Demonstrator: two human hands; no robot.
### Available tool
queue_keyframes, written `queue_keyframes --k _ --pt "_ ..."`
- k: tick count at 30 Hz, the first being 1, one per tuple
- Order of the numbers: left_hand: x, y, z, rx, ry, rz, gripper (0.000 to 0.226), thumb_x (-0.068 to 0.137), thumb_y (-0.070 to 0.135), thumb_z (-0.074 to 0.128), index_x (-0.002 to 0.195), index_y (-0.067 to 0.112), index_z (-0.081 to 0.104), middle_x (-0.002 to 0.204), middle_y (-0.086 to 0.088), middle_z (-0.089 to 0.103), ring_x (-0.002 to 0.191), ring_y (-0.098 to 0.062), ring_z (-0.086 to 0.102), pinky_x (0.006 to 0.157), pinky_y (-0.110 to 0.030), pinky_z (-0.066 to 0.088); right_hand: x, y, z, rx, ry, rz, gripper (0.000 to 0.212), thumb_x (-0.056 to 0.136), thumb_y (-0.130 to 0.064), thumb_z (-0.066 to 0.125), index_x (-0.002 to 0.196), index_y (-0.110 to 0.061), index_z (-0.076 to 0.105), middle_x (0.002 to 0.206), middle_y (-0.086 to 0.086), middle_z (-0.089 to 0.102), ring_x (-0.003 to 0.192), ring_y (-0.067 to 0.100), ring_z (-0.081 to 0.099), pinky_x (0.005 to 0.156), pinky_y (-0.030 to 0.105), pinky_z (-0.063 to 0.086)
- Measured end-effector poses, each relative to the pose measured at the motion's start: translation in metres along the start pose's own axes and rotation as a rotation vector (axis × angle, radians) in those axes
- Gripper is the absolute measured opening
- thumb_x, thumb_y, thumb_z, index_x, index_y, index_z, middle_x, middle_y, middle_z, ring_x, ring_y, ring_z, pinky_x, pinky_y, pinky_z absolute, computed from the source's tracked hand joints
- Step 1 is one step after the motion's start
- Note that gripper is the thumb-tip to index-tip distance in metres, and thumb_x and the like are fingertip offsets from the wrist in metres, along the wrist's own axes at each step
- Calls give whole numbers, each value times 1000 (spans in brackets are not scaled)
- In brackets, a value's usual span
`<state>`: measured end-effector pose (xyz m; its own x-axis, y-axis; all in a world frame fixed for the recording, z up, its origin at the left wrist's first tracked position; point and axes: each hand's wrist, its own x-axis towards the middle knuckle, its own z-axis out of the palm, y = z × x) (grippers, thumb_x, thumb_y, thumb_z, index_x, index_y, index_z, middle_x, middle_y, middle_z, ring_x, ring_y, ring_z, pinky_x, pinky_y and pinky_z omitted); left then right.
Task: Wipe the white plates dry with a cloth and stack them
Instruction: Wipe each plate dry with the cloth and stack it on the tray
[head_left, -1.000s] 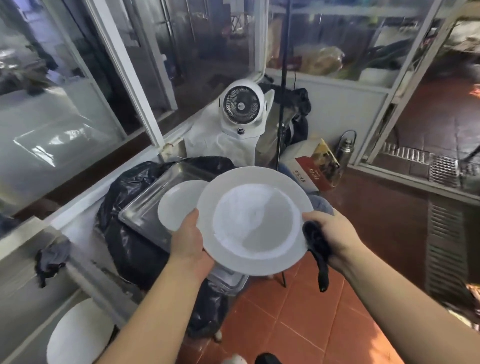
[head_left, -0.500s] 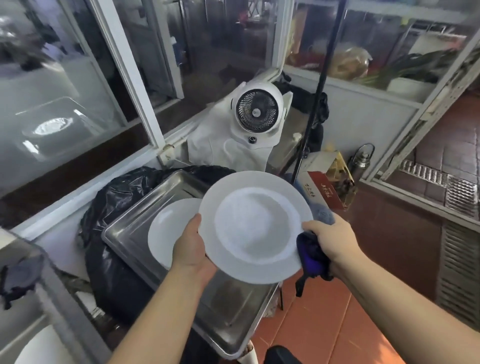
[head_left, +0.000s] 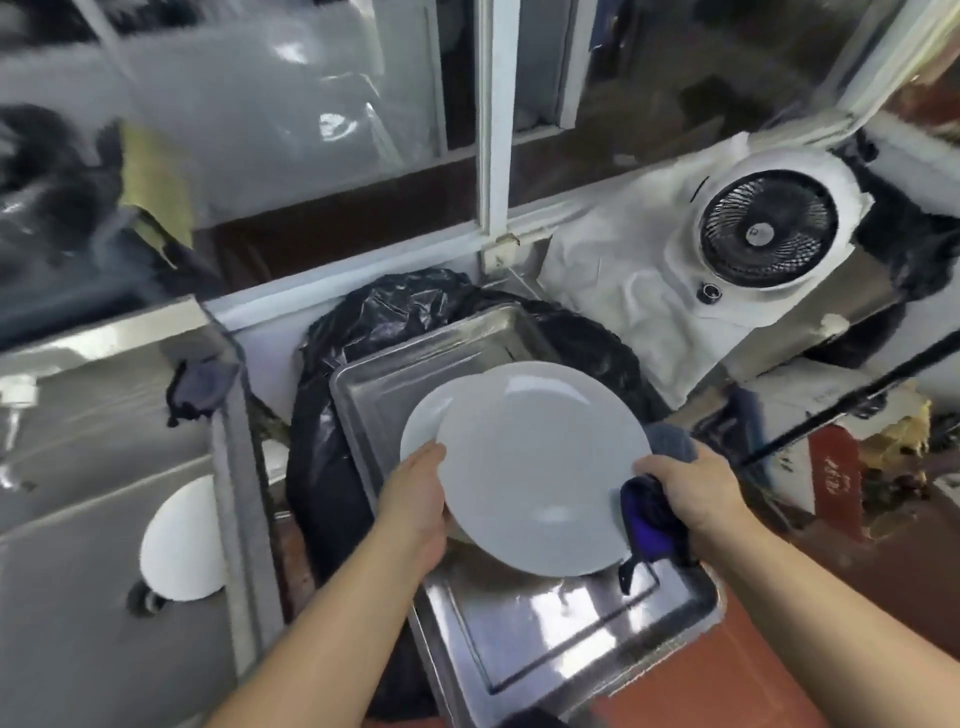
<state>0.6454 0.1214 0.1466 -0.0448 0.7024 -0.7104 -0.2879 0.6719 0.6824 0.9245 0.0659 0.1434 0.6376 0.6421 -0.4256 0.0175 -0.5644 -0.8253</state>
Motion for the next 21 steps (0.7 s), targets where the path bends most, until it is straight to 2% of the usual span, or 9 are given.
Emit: queue_keyframes --k 3,6,9,11,16,18,20,21 --pt "19 0 -7 67 80 46 23 102 14 62 119 17 77 103 -3 83 94 -23 80 78 -33 60 31 0 26 -80 -102 -30 14 74 -8 82 80 -13 71 62 -10 70 58 9 63 46 20 48" --pt "33 -1 -12 172 137 103 31 100 7 60 126 15 76 110 -4 82 105 -26 78 92 -42 62 56 2 48 -148 -183 -54 16 74 -8 81 84 -16 71 77 -2 74 71 19 66 60 31 52" --pt "45 -3 -17 249 205 129 31 100 2 61 124 14 76 109 -4 82 106 -24 77 102 -50 59 79 4 66 -232 -254 -79 15 76 -13 79 85 -19 69 81 -3 74 76 20 67 67 37 53" --pt "52 -5 -21 309 239 124 30 98 6 64 123 16 76 110 -1 82 106 -23 77 101 -50 60 90 6 76 -291 -299 -89 15 76 -17 77 87 -18 67 81 -1 73 75 21 66 69 39 54" --pt "68 -14 -24 459 352 157 29 97 16 69 123 27 75 113 8 78 107 -17 73 98 -46 61 108 11 91 -368 -328 -102 15 74 -19 73 85 -16 64 79 4 71 72 24 65 60 35 49" --pt "74 -18 -25 513 385 155 24 96 17 69 111 35 77 106 13 78 103 -14 72 91 -40 62 112 12 94 -400 -330 -124 15 73 -19 72 82 -14 62 77 6 69 71 25 63 60 36 48" --pt "79 -22 -26 551 395 155 27 95 17 66 97 41 78 96 20 77 96 -11 71 79 -31 59 114 11 96 -437 -324 -152 14 74 -18 72 79 -16 59 75 4 68 69 24 62 56 34 45" --pt "80 -23 -25 563 405 156 27 95 17 66 97 41 80 90 25 75 93 -8 70 72 -26 55 115 10 98 -457 -321 -163 14 75 -18 72 79 -18 58 75 2 67 69 23 62 55 33 42"
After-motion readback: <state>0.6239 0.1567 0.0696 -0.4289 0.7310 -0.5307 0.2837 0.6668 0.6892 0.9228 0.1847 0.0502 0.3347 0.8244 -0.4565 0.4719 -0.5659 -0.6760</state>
